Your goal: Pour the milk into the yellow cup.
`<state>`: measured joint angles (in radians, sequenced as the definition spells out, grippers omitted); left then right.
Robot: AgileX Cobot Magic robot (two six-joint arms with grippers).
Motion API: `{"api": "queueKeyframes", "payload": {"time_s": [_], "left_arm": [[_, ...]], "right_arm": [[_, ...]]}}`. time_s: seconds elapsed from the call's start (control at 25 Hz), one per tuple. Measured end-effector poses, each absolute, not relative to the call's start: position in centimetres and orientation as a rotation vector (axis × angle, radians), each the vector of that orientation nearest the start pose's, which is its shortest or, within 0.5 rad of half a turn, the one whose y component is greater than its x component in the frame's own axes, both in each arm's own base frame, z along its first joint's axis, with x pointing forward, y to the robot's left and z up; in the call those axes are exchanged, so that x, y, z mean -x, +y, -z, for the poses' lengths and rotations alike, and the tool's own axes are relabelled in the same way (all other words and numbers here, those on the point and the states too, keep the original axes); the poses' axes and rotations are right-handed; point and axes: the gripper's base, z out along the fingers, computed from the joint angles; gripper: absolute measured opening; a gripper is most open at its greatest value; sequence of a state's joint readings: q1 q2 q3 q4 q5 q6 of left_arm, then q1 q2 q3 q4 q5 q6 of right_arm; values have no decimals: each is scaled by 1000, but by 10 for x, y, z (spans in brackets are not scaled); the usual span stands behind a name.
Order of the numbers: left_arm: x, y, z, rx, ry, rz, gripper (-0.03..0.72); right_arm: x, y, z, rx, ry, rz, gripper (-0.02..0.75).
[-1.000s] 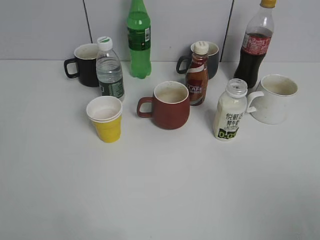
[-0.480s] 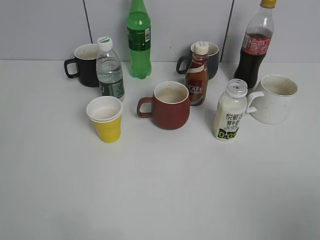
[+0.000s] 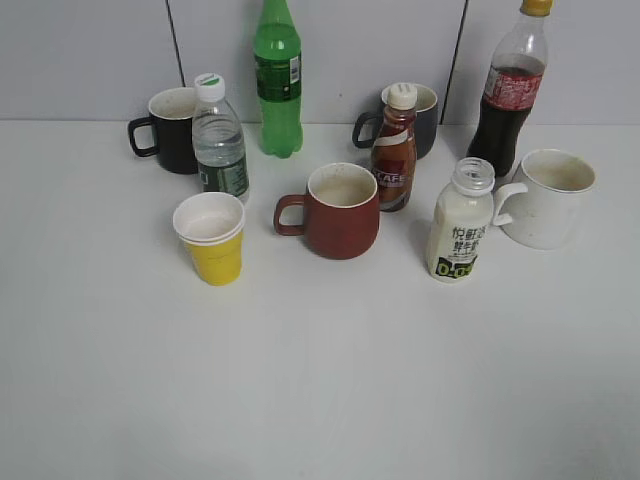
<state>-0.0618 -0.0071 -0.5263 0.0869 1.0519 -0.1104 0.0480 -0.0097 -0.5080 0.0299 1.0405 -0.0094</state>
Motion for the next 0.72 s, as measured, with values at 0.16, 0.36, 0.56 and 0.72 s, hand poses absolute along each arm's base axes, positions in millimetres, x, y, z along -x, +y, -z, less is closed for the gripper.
{"api": "queueKeyframes", "payload": {"time_s": [0.16,0.36,0.56,0.72], "left_arm": [[9,7,-285,54,1999,7,232],[9,7,-285,54,1999,7,232],[9,7,-285,54,1999,7,232],[9,6,-287,51,1993,26,232]], "right_arm": [[7,2,-281,59,2006,-60,459],[7,2,-281,59,2006,-60,459],[7,2,-281,59,2006,-60,459],[7,4,-281,60,2005,-89,459]]}}
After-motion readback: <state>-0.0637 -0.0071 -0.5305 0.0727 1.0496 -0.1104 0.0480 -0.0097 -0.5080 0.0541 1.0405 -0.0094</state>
